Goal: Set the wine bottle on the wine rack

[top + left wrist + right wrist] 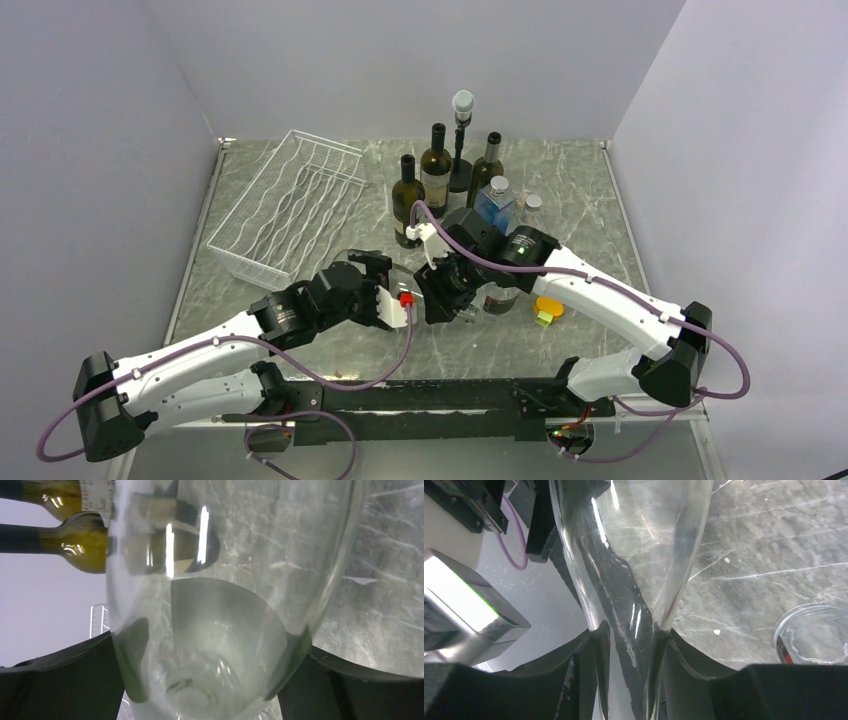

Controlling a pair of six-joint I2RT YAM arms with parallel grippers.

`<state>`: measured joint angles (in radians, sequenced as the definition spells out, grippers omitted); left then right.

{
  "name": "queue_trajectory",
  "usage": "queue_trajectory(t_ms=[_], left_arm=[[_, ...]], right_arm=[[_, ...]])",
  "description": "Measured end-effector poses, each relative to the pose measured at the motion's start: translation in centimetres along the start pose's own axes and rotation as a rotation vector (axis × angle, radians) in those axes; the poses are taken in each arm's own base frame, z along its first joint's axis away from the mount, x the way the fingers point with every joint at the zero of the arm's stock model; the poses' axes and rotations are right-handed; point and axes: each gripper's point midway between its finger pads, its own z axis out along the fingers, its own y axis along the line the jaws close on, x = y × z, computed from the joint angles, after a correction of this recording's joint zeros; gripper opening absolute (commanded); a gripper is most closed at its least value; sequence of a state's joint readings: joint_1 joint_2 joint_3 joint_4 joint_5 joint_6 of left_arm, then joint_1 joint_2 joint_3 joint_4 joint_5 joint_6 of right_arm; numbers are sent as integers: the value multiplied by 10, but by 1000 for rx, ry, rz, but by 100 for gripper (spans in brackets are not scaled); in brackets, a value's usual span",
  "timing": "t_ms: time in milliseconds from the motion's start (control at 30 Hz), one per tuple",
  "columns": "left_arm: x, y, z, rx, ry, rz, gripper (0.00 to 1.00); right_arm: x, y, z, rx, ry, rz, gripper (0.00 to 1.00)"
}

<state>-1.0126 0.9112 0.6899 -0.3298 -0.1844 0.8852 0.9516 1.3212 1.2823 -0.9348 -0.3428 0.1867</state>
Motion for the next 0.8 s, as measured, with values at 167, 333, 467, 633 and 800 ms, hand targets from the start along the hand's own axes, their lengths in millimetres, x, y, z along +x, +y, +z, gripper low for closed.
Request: queue_trajectory(t_ms=[167,333,467,633,800], left_arm=[[-4,7,-2,-32,-20,-19,99],[-3,7,-3,-40,-26,-21,99],[-3,8,-5,-46,-25,-22,99],[-1,7,-6,-43,-20,-22,99],[1,4,-9,-28,-13,-13,99]], right_arm=[[-2,-5,-4,32,-17,-1,0],[-2,-7,-4,40,-20,-3,0],[-4,-8,-4,49,-25,-3,0],[-4,-8,-4,52,-27,-3,0],[0,-12,-6,74,-12,4,0]])
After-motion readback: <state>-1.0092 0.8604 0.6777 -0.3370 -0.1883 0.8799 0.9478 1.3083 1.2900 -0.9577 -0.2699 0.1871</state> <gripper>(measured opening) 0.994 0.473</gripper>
